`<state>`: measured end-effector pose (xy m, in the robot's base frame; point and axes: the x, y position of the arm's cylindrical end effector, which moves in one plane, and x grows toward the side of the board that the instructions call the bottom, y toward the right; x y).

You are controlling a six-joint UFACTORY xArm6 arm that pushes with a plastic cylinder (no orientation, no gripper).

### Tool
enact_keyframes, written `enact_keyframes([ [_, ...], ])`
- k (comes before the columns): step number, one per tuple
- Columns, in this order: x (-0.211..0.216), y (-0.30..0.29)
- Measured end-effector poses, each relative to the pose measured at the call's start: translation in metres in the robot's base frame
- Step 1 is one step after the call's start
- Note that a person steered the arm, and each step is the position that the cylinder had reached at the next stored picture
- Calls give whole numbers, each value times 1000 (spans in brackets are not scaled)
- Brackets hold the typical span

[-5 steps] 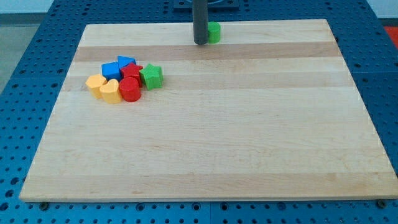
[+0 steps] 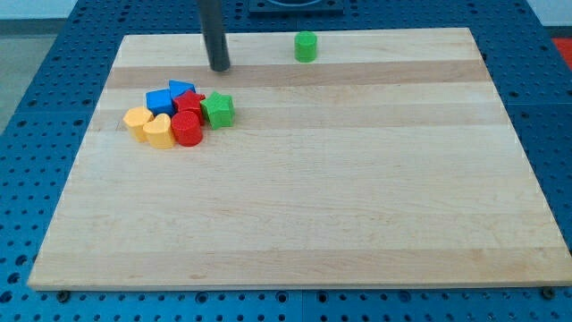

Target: Slide the green star towards center

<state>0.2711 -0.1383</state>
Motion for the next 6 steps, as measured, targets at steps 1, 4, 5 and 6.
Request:
enact_keyframes([
  [1,9,-38],
  [4,51,-105],
  [5,68,-105],
  [6,83,-105],
])
